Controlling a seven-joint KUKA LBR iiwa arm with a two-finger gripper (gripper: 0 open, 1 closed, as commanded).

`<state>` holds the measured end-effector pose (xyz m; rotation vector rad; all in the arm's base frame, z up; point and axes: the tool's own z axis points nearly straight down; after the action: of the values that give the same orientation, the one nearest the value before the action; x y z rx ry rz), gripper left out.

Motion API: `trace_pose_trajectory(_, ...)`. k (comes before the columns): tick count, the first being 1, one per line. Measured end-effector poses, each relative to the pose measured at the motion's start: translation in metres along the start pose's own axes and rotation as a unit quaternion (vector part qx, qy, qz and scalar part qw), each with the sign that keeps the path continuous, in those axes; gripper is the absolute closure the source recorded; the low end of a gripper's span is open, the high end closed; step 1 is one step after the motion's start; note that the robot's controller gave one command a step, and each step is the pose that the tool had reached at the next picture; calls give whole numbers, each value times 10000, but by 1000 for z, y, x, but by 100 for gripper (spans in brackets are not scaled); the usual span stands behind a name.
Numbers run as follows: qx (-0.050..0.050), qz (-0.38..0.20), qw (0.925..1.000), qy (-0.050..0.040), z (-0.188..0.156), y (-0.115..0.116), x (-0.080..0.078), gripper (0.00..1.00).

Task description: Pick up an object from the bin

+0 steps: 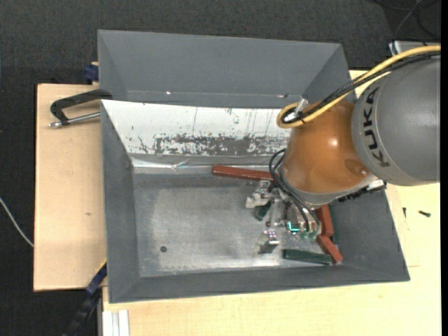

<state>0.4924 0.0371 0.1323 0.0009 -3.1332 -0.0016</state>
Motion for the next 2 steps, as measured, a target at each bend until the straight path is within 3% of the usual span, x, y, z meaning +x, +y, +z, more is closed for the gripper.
trace_pose_trajectory(1, -2, 3, 10000, -42, -4, 0, -2, 0)
trace_pose_trajectory(2, -7, 182, 9998, -78, 24, -23, -27, 0)
